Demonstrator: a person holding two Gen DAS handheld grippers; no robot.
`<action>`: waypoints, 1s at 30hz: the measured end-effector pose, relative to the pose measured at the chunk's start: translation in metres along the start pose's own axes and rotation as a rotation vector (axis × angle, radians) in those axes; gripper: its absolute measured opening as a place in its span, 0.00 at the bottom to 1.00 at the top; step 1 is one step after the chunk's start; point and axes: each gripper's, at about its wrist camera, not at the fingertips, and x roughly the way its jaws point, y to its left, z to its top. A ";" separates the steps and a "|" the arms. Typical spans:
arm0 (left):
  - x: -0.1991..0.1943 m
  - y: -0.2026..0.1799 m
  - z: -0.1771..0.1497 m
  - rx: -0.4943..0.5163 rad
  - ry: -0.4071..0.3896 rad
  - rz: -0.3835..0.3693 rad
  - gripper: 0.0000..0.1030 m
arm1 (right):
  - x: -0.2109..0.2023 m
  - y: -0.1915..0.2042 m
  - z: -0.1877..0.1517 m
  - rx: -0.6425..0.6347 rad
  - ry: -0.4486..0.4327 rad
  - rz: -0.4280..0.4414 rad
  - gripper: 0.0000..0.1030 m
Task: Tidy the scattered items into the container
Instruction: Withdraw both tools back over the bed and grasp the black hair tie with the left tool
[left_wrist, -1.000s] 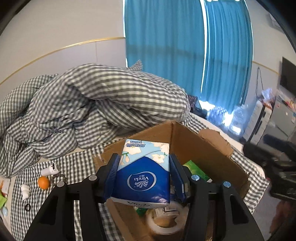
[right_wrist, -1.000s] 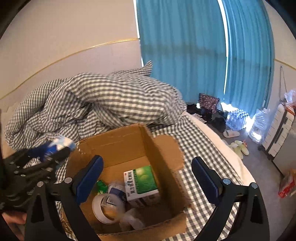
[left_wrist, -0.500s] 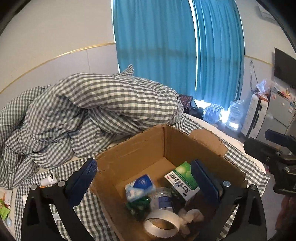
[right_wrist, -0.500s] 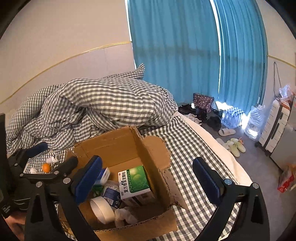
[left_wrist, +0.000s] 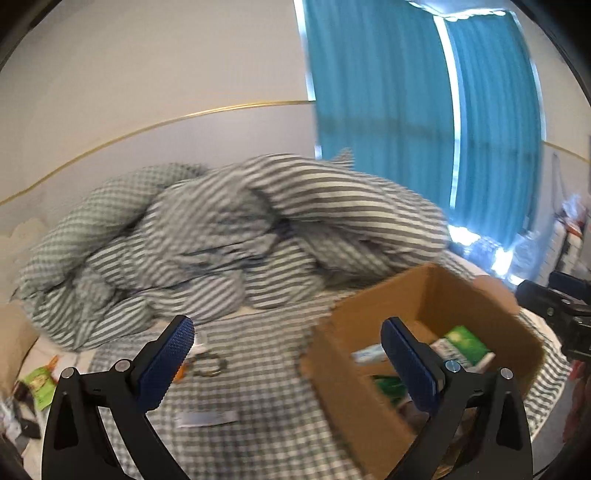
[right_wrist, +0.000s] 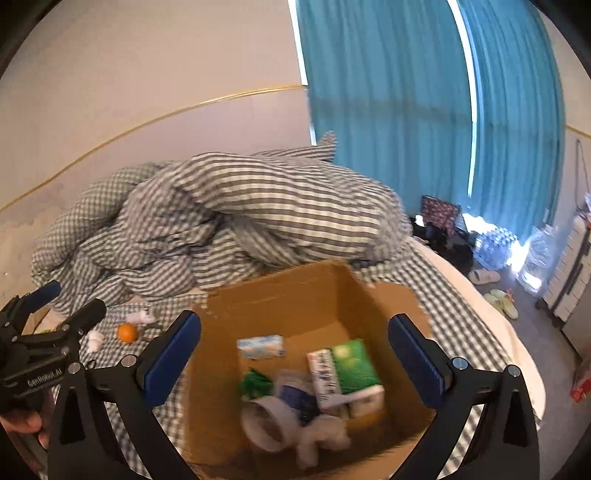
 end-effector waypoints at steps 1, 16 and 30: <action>-0.002 0.015 -0.002 -0.017 0.004 0.023 1.00 | 0.001 0.010 0.001 -0.012 -0.001 0.012 1.00; -0.052 0.191 -0.046 -0.173 0.030 0.294 1.00 | 0.017 0.154 0.002 -0.177 0.018 0.231 1.00; -0.024 0.269 -0.118 -0.256 0.135 0.373 1.00 | 0.058 0.241 -0.033 -0.296 0.110 0.337 1.00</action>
